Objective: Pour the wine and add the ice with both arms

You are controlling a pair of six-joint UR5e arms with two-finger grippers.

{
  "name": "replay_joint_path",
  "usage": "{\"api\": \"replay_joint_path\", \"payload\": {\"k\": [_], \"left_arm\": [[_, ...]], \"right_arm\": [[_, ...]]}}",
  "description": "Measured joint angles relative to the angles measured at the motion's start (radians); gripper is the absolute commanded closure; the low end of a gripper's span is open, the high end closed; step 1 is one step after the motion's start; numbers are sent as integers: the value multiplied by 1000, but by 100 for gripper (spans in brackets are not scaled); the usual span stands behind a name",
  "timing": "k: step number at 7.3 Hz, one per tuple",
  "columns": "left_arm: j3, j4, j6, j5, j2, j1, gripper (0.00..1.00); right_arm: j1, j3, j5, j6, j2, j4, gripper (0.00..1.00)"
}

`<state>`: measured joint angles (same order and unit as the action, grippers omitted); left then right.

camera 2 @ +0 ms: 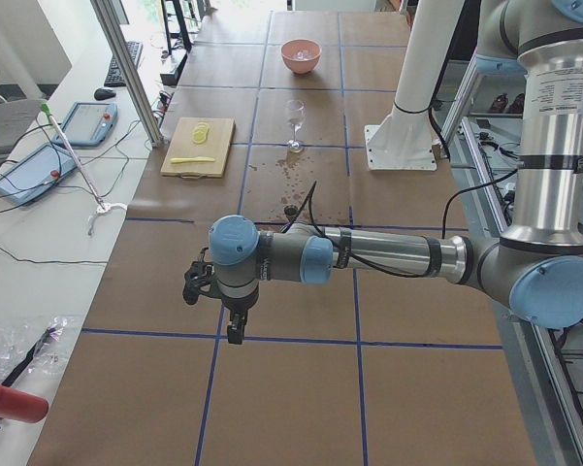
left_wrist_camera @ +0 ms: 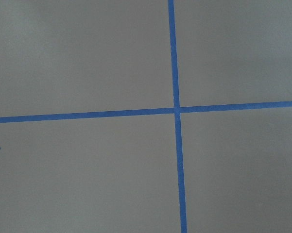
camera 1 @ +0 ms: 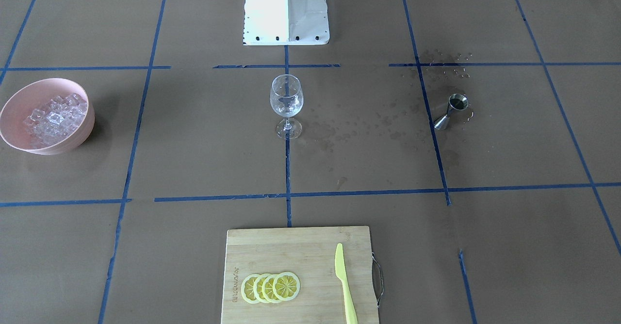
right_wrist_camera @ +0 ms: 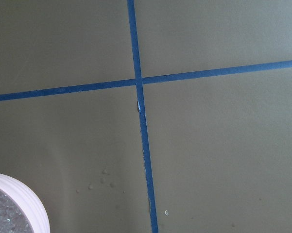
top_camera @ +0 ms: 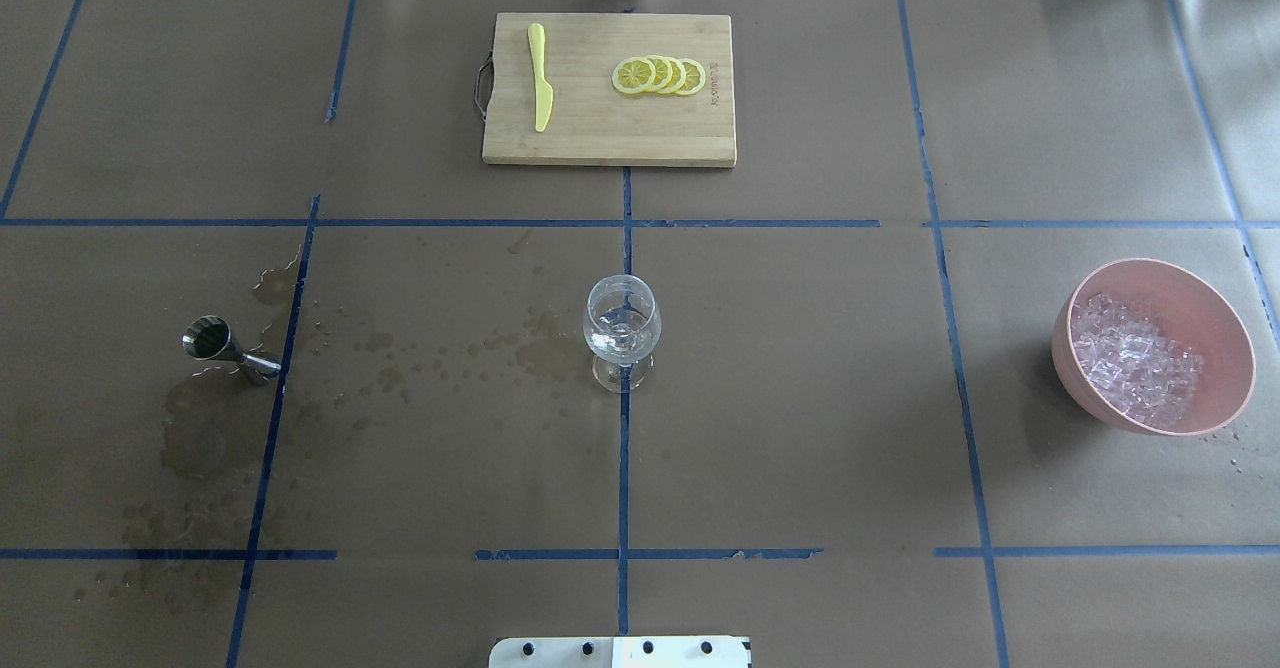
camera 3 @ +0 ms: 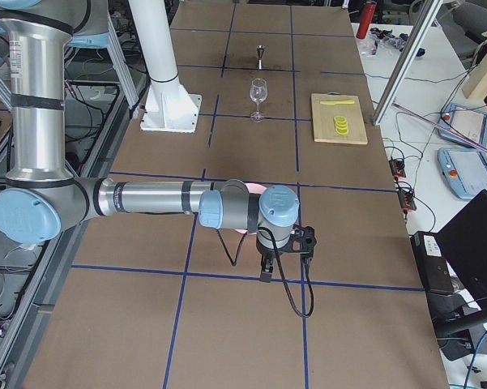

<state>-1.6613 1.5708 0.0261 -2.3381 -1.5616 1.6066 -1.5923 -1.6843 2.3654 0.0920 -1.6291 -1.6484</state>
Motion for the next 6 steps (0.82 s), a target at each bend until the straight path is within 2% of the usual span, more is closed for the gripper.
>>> {"api": "replay_joint_path", "payload": {"k": [2, 3, 6], "left_arm": [[-14, 0, -1, -2, -3, -1, 0], [-58, -3, -2, -2, -5, -4, 0], [-320, -34, -50, 4, -12, -54, 0]], "right_arm": [[0, -4, -1, -2, 0, 0, 0], [0, -6, -1, -2, 0, 1, 0], [0, -14, 0, 0, 0, 1, 0]]}}
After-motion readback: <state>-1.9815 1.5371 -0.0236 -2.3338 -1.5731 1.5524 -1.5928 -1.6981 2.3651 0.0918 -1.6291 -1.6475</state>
